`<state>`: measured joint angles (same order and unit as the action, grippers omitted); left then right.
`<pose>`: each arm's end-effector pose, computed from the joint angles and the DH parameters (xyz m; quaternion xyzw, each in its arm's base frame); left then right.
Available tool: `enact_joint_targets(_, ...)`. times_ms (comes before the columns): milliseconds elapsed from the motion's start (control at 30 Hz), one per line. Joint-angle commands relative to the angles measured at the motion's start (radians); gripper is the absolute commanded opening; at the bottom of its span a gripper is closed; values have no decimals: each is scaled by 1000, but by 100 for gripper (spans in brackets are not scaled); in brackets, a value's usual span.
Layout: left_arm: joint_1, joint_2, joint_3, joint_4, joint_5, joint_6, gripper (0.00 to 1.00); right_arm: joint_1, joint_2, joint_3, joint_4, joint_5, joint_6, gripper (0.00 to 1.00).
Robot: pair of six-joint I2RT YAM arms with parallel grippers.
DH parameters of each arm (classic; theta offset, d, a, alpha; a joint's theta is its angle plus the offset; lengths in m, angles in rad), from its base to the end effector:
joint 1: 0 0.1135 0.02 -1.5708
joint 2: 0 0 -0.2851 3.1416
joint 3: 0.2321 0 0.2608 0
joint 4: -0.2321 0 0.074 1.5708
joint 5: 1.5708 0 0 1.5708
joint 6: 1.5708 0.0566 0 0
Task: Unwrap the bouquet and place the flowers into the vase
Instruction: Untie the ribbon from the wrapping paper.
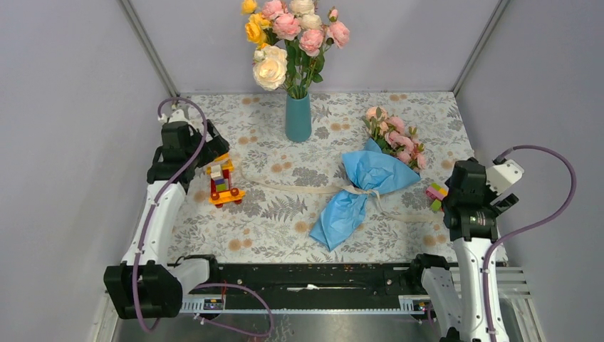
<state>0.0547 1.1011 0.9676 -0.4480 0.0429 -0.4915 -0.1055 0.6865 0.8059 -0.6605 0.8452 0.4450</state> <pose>0.2593 0.0118 0.3217 -0.2275 0.8501 -0.1213 0.4592 0.1347 -0.0568 0.3265 0.4101 0.7090 -0.2760 0.5029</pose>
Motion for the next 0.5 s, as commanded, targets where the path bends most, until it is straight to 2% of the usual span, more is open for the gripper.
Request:
enact_joint_targets(0, -75, -27, 82, -103, 24, 112, 99, -3, -25, 24, 54, -342, -72, 100)
enact_joint_targets(167, -266, -42, 67, -160, 58, 165, 99, -3, 55, 93, -2, -687, -119, 88)
enact_joint_targets(333, -493, 2, 67, -141, 175, 177, 99, 9, 127, 99, -14, -1016, -105, 77)
enact_joint_targets(400, -569, 31, 80, -120, 196, 177, 99, 68, 126, 73, 7, -1066, -87, 70)
enact_joint_targets(467, -663, 53, 93, -84, 174, 190, 99, 181, 118, 44, 35, -1053, -93, 67)
